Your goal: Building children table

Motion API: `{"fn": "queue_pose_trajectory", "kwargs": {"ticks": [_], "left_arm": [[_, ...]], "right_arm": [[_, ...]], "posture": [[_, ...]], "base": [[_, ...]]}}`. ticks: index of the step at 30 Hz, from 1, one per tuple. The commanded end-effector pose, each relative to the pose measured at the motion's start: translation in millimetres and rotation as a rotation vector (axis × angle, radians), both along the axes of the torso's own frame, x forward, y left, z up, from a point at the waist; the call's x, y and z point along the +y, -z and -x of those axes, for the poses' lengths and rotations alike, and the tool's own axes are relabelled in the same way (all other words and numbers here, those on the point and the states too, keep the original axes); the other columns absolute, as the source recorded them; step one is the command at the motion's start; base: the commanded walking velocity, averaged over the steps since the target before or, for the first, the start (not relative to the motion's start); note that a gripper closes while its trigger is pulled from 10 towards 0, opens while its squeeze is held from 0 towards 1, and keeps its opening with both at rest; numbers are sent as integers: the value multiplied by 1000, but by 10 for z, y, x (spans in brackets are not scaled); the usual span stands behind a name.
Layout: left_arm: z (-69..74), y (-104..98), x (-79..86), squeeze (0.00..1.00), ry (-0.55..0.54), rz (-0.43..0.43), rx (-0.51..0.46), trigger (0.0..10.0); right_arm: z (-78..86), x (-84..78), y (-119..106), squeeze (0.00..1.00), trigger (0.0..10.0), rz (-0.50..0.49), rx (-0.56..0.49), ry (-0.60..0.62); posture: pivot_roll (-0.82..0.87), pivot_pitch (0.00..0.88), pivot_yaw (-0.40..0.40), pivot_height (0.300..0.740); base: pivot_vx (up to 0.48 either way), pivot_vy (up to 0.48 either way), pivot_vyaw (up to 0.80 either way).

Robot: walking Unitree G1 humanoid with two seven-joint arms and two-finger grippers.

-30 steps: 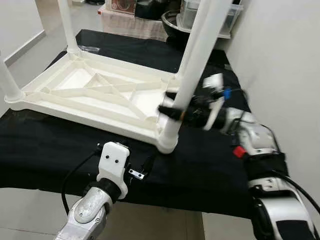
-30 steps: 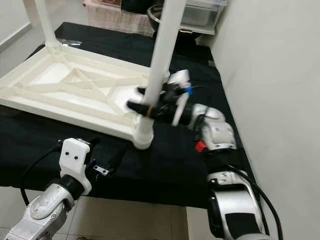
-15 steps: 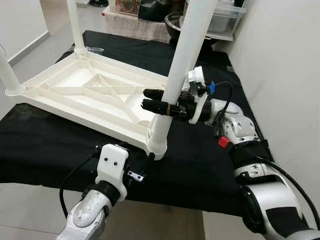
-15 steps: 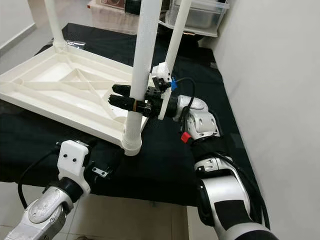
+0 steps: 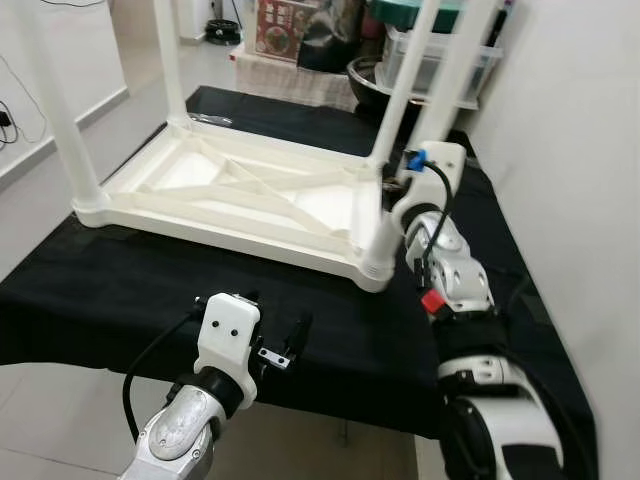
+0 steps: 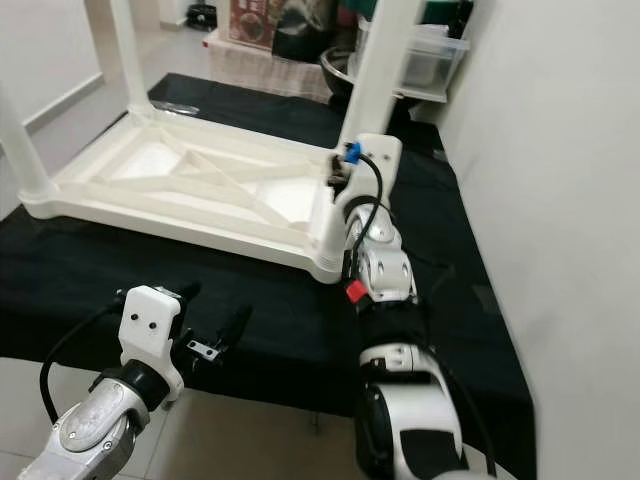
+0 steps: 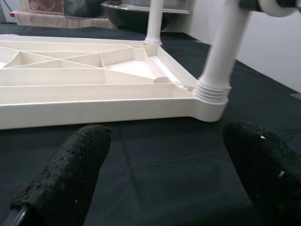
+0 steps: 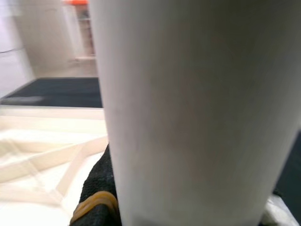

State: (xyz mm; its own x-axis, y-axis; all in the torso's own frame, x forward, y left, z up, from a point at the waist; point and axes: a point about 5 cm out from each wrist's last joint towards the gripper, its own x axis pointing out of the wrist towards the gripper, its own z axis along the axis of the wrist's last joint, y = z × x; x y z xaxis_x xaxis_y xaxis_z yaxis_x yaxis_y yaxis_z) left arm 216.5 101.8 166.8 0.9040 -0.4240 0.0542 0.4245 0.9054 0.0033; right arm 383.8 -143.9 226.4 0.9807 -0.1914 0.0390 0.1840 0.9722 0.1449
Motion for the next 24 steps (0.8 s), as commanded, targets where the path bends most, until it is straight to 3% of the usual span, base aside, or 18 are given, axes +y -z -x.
{"fn": "queue_pose_trajectory", "kwargs": {"ticks": [1, 2, 3, 4, 5, 6, 7, 8, 12, 13, 16, 18, 21, 24], "left_arm": [[-2, 27, -38, 0, 11, 3, 7, 10000], [-6, 24, -38, 0, 9, 5, 6, 10000], [-6, 24, -38, 0, 9, 5, 6, 10000], [-6, 22, -37, 0, 9, 3, 5, 10000], [-6, 22, -37, 0, 9, 3, 5, 10000], [-6, 24, -35, 0, 8, 2, 5, 10000], [-6, 24, -35, 0, 8, 2, 5, 10000], [-6, 26, -28, 0, 6, 0, 5, 10000], [-11, 31, -10, 0, 2, -2, 4, 10000], [-17, 34, -12, 0, 3, -2, 3, 10000], [-22, 37, -15, 0, 4, -2, 2, 10000], [-29, 38, -41, 0, 15, -1, -1, 10000], [-33, 39, -52, 0, 20, 0, -2, 10000], [-48, 44, -50, 0, 20, 0, -4, 10000]], "right_arm": [[94, -106, 345, 0, 0, -33, 173, 134], [123, 4, 357, 0, 0, -52, 184, 160], [123, 4, 357, 0, 0, -52, 184, 160], [131, 147, 361, 0, 0, -100, 184, 143], [131, 147, 361, 0, 0, -100, 184, 143], [126, 250, 341, 0, 3137, -121, 170, 129], [126, 250, 341, 0, 3137, -121, 170, 129], [105, 343, 291, 1000, 10000, -155, 127, 65], [63, 311, 84, 1000, 10000, -121, -9, 10], [41, 219, -2, 0, 10000, -103, -59, 5], [35, 159, -60, 0, 10000, -95, -89, 1], [10, 61, -173, 0, 10000, -37, -201, -193], [11, 26, -195, 0, 10000, -1, -240, -283], [50, 16, -84, 0, 10000, -112, -149, -746]], "posture": [[120, 86, -133, 740], [126, 84, -134, 740], [126, 84, -134, 740], [126, 83, -135, 740], [126, 83, -135, 740], [128, 82, -136, 740], [128, 82, -136, 740], [128, 76, -139, 740], [121, 59, -141, 740], [119, 48, -137, 740], [119, 48, -137, 740], [114, 43, -133, 740], [112, 39, -130, 740], [114, 40, -133, 740]], "base": [[0, 0, 0], [0, 0, 0], [0, 0, 0], [0, 0, 0], [0, 0, 0], [0, 0, 0], [0, 0, 0], [0, 0, 0], [0, 0, 0], [0, 0, 0], [0, 0, 0], [0, 0, 0], [0, 0, 0], [0, 0, 0]]}}
